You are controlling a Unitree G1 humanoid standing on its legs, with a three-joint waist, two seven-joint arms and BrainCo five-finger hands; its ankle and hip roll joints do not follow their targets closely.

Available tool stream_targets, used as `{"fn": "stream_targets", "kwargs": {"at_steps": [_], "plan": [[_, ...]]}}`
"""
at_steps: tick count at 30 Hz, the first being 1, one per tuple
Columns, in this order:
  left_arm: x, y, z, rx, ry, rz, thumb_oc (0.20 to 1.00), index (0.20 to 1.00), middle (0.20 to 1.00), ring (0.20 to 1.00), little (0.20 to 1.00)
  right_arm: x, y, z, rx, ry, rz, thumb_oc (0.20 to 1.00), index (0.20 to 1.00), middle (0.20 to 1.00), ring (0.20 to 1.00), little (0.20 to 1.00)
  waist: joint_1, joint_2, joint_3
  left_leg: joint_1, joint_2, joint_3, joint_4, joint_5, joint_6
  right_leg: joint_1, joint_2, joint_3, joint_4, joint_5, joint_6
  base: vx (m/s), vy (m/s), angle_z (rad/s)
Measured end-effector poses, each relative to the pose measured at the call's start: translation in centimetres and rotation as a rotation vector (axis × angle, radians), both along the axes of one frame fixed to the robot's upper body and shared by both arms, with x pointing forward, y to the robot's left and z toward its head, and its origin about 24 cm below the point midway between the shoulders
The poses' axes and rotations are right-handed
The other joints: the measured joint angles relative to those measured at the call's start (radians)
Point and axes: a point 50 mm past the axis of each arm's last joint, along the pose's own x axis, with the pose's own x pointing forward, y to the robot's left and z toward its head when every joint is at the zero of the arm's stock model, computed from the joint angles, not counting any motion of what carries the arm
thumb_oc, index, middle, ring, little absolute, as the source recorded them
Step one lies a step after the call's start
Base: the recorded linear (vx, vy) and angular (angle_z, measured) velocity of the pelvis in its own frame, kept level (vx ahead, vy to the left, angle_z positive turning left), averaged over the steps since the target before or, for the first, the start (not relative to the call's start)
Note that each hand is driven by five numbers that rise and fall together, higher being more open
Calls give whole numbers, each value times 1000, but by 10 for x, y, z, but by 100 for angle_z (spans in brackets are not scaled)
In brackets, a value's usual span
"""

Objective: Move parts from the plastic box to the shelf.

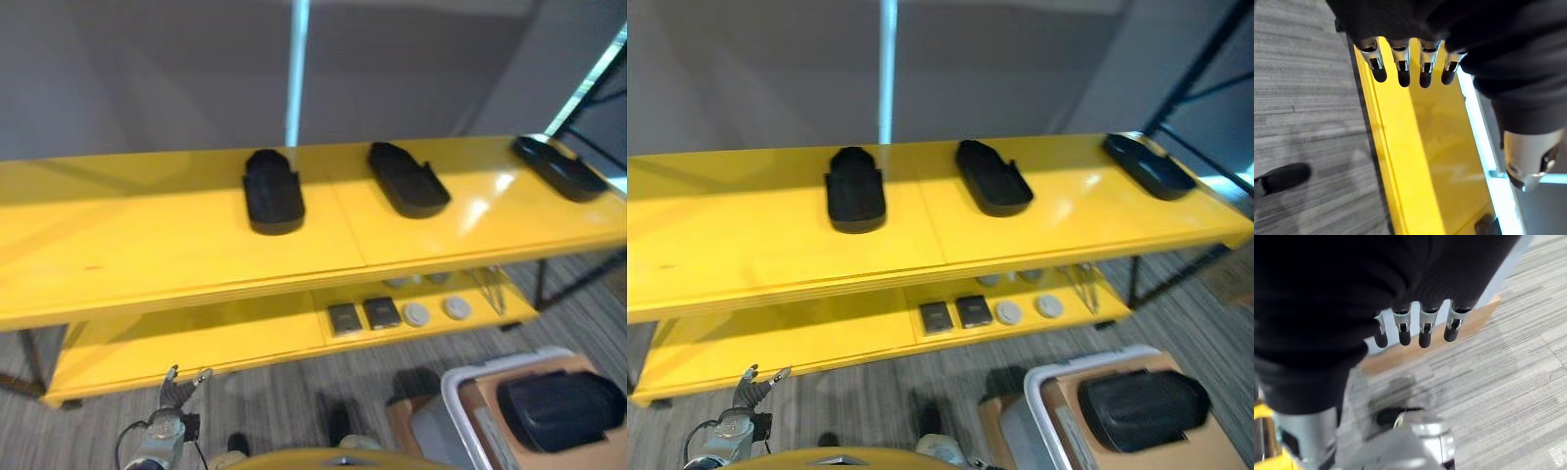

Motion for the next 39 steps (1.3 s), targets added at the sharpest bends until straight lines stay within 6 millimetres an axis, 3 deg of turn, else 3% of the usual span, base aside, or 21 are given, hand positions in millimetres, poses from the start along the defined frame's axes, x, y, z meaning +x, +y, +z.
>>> {"fn": "stream_targets", "kwargs": {"at_steps": [1, 2, 3, 5, 6, 7, 9, 10, 12, 14, 15, 17, 19, 20, 23, 26, 28, 31, 34, 36, 39], "plan": [[-7, 3, -3, -3, 56, 7, 1000, 1000, 1000, 1000, 1000, 3, 0, 1, -17, -15, 18, 1000, 1000, 1000, 1000, 1000, -13, -22, 1, 16, -10, 41, 1, -1, 1, -19, -7, -6, -4, -3, 25, -221, 50, -101], [-15, 2, -8, -21, 121, 20, 1000, 1000, 1000, 1000, 1000, 11, -3, 2, -33, -39, 41, 1000, 1000, 1000, 1000, 1000, -16, -5, 11, 19, 10, 70, 0, 1, 7, -28, -8, -17, -12, -27, 54, -285, 54, -158], [-30, 0, -15, -48, 225, 63, 1000, 1000, 1000, 1000, 1000, 17, -5, 4, -50, -51, 73, 1000, 1000, 1000, 1000, 1000, -18, 30, 25, 17, 70, 167, 0, -1, 11, -66, 19, -88, 53, -6, 26, -233, 63, -172], [-48, 6, -20, -61, 300, 152, 1000, 1000, 1000, 1000, 1000, 26, 1, 4, -38, -70, 126, 1000, 1000, 1000, 1000, 1000, -4, 59, 23, 22, 132, 279, 2, 1, 6, -130, 48, -173, 225, -17, -25, -108, 3, -169], [-55, 9, -20, -67, 324, 197, 1000, 1000, 1000, 1000, 1000, 27, 2, 4, -38, -72, 142, 1000, 1000, 1000, 1000, 1000, 2, 64, 23, 39, 150, 320, 6, -3, -1, -141, 45, -206, 294, -35, -47, -129, -133, -184], [-69, 13, -22, -78, 373, 289, 1000, 1000, 1000, 1000, 1000, 24, -2, 4, -45, -68, 145, 1000, 1000, 1000, 1000, 1000, 15, 63, 22, 71, 155, 384, 7, -8, -25, -102, 4, -280, 342, -80, -103, -111, -232, -150], [-81, 11, -25, -90, 396, 322, 1000, 1000, 1000, 1000, 1000, 15, -3, 3, -51, -50, 132, 1000, 1000, 1000, 1000, 1000, 37, 54, 14, 120, 153, 472, 23, -11, -79, -4, -20, -402, 267, -82, -170, -17, -225, -160], [-87, 12, -25, -78, 409, 313, 1000, 1000, 1000, 1000, 1000, 17, -4, 4, -53, -60, 133, 1000, 1000, 1000, 1000, 1000, 47, 59, 11, 116, 175, 477, 69, -44, -102, 33, 16, -367, 181, -56, -141, 62, -188, -146], [-83, -9, -30, -118, 403, 232, 1000, 1000, 1000, 1000, 1000, 14, -16, 7, -85, -66, 140, 1000, 1000, 1000, 1000, 1000, 40, 100, 4, 79, 159, 338, 78, -70, -114, 51, 84, -296, 56, -5, -137, 62, -271, -108], [-66, -35, -31, -161, 326, 136, 1000, 1000, 1000, 1000, 1000, 8, -24, 9, -116, -55, 219, 1000, 1000, 1000, 1000, 1000, 20, 139, 8, 116, 170, 313, 85, -59, -114, 94, 132, -261, -24, 17, -144, 39, -253, -72], [-62, -38, -30, -170, 302, 111, 1000, 1000, 1000, 1000, 1000, 11, -21, 9, -112, -62, 260, 1000, 1000, 1000, 1000, 1000, 15, 136, 11, 118, 178, 305, 115, -52, -122, 97, 133, -248, -24, 6, -152, 47, -164, -64], [-38, -24, -21, -137, 197, 97, 1000, 1000, 1000, 1000, 1000, 19, -2, 7, -78, -63, 418, 1000, 1000, 1000, 1000, 1000, 22, 74, 26, 13, 226, 190, 391, -52, -158, 109, 114, -198, -24, -8, -172, -18, 17, -64], [-20, -28, -16, -152, 145, 69, 1000, 1000, 1000, 1000, 1000, 19, -6, 7, -100, -26, 517, 1000, 1000, 1000, 1000, 1000, 33, 56, 37, -86, 203, 31, 506, -67, -206, 96, 109, -151, -16, 20, -166, -27, 162, -76], [-15, -38, -16, -177, 133, 17, 1000, 1000, 1000, 1000, 1000, 29, -19, 10, -131, -11, 516, 1000, 1000, 1000, 1000, 1000, 63, 57, 46, -98, 128, -115, 390, -95, -198, 66, 105, -76, -17, 31, -159, 81, 254, -139], [-19, -47, -20, -203, 180, 7, 1000, 1000, 1000, 1000, 1000, 51, -39, 20, -170, -87, 414, 1000, 1000, 1000, 1000, 1000, 65, 95, 76, -40, 98, -206, 53, -33, -154, 59, 144, 11, -24, 27, -161, 85, 280, -119], [-18, -47, -21, -202, 208, 4, 1000, 1000, 1000, 1000, 1000, 53, -42, 22, -174, -108, 424, 1000, 1000, 1000, 1000, 1000, 70, 100, 76, -36, 94, -220, 4, -7, -142, 61, 138, 10, -24, 28, -161, 47, 195, -72], [-23, -47, -24, -209, 266, -16, 1000, 1000, 1000, 1000, 1000, 45, -43, 20, -146, -116, 378, 1000, 1000, 1000, 1000, 1000, 65, 114, 69, -34, 89, -204, 8, 17, -103, 68, 123, -20, -24, 39, -143, 64, 167, -56], [-23, -37, -23, -204, 292, -33, 1000, 1000, 1000, 1000, 1000, 29, -19, 11, -58, -127, 288, 1000, 1000, 1000, 1000, 1000, 50, 71, 61, -27, 27, -185, 1, -2, -55, 69, 64, -21, -23, 28, -120, 122, 168, -8], [-42, -19, -25, -183, 392, 9, 1000, 1000, 1000, 1000, 1000, 21, 4, 6, -11, -200, 144, 1000, 1000, 1000, 1000, 1000, 31, 38, 44, 20, -30, -152, 1, -45, -10, 94, 5, 15, -17, 61, -80, 138, 74, -26], [-47, -17, -25, -183, 417, 6, 1000, 1000, 1000, 1000, 1000, 29, 3, 9, -15, -256, 117, 1000, 1000, 1000, 1000, 1000, 29, 38, 43, 26, -33, -146, 1, -49, -3, 98, 1, 18, -16, 69, -70, 52, -6, -13], [-66, -15, -27, -177, 473, -88, 1000, 1000, 1000, 1000, 1000, 84, 10, 48, -29, -632, 132, 1000, 1000, 1000, 1000, 1000, -5, 38, 43, 30, -35, -141, 1, -49, 1, 94, 4, 56, -16, 79, -61, 100, -1, -6]]}}
